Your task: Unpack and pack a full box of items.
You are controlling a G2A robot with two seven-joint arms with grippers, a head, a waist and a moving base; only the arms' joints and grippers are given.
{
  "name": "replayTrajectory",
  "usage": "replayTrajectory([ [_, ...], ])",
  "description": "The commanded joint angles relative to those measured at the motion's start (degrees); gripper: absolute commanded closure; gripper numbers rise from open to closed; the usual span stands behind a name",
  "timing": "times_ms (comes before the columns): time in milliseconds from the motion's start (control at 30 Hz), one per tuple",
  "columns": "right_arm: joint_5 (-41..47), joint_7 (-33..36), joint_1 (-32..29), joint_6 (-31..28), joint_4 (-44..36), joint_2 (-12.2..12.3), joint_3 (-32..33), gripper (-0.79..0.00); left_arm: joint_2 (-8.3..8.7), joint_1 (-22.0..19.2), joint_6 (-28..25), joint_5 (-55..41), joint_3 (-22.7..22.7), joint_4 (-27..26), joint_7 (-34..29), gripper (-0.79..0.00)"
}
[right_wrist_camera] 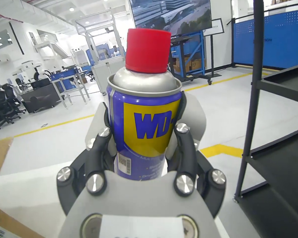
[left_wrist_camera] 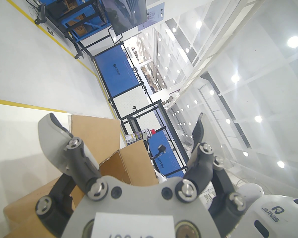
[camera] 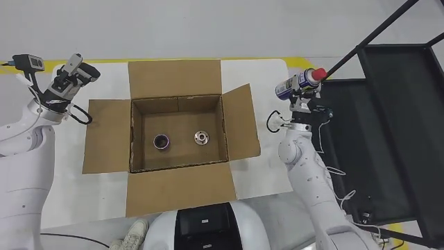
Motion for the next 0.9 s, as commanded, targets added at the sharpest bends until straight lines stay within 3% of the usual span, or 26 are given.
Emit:
replayTrajectory([
  [0, -2.0, -1.4, 1.7, 2.3, 4.5, 0.0, -0.3, 0.0, 0.0, 0.0, 0.0, 0.0, 0.0, 0.0, 0.0, -0.785],
  [400, -2.1, -7.5, 10.0, 6.4, 22.2, -1.2, -2.1, 0.0, 0.0, 0.0, 0.0, 0.0, 0.0, 0.0, 0.0, -0.785],
  [867, -3.3, -8.8, 14.9, 9.1, 32.1, -2.3, -4.5, 0.0, 0.0, 0.0, 0.0, 0.0, 0.0, 0.0, 0.0, -0.785],
])
